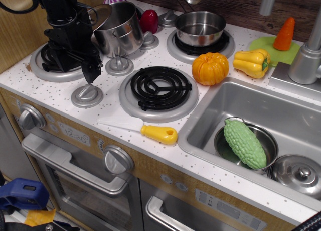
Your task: Twist knob start vertical clockwise90
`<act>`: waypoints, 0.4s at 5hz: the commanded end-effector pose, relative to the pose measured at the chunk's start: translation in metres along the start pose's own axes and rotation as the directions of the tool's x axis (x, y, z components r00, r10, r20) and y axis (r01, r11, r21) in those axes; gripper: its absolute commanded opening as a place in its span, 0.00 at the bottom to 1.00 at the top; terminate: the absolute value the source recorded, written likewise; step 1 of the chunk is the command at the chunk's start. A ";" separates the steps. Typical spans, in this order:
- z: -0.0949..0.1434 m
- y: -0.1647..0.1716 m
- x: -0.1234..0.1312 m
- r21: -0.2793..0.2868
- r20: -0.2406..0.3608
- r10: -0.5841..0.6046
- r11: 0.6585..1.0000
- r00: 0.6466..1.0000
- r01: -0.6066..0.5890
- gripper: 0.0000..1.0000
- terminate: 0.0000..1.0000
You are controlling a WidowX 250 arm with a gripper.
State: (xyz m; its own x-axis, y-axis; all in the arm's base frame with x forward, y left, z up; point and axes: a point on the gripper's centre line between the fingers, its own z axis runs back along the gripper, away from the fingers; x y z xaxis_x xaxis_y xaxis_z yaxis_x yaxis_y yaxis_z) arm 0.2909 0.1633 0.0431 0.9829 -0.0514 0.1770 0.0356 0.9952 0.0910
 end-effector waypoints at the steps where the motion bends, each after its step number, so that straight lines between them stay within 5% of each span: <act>1: 0.000 0.000 0.000 0.000 0.000 0.000 1.000 1.000 0.000 1.00 0.00; 2: -0.003 -0.002 -0.001 -0.008 0.002 0.010 1.000 1.000 -0.010 1.00 0.00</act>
State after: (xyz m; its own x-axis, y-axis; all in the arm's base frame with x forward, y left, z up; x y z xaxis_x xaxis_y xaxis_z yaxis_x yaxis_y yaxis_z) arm 0.2892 0.1602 0.0283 0.9860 -0.0350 0.1630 0.0252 0.9977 0.0623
